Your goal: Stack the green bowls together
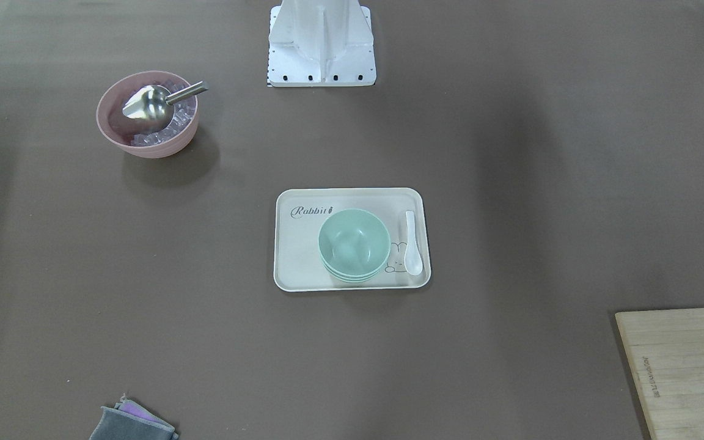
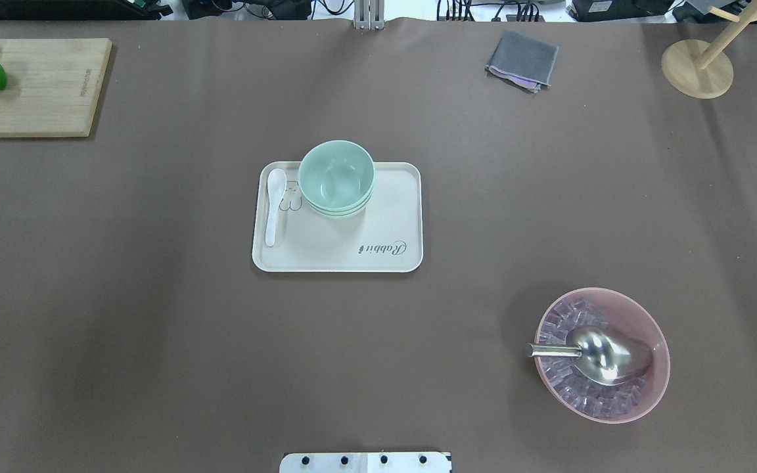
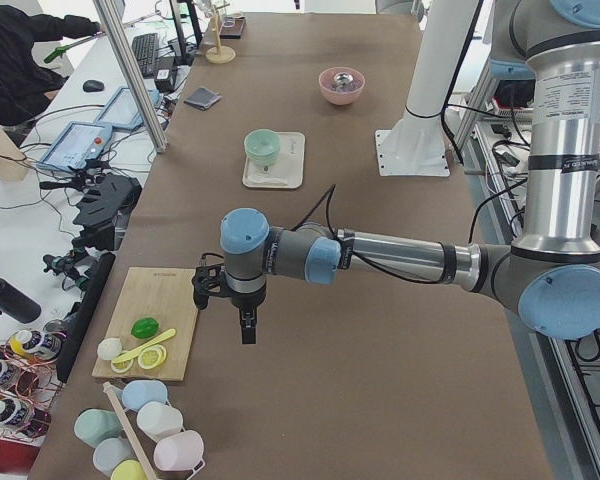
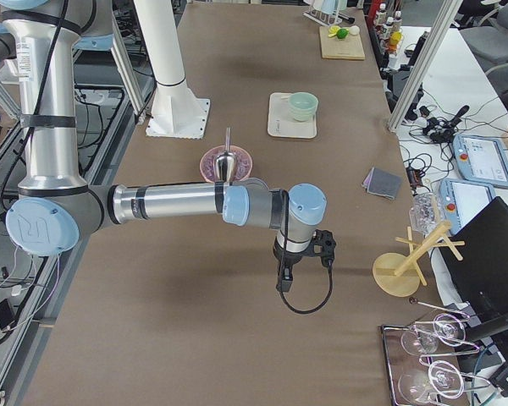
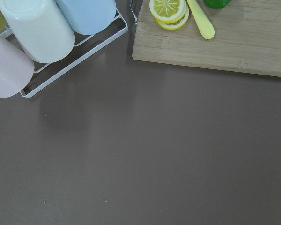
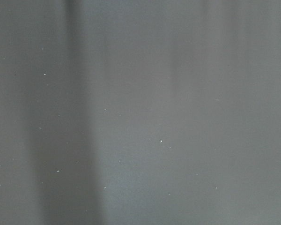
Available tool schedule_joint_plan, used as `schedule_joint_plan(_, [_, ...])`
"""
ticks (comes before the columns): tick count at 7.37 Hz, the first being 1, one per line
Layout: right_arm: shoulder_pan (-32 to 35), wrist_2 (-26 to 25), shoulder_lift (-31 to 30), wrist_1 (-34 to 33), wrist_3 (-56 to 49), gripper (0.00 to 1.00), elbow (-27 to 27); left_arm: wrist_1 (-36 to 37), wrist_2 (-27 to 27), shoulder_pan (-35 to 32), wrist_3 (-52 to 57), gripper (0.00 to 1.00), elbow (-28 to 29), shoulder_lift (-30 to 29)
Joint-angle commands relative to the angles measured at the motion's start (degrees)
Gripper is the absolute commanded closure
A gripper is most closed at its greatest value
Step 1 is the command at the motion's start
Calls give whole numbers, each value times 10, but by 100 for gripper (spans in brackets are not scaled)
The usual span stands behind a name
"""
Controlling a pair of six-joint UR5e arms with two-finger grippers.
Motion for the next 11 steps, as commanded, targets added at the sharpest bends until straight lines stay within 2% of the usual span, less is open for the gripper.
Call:
schedule_joint_plan(1, [0,5,4,0,1,0,1,3,0,0,-1,2,-2,0])
schedule_joint_plan(11, [0,7,4,-1,1,0,14,3,-19,1,-1,2,1,-1])
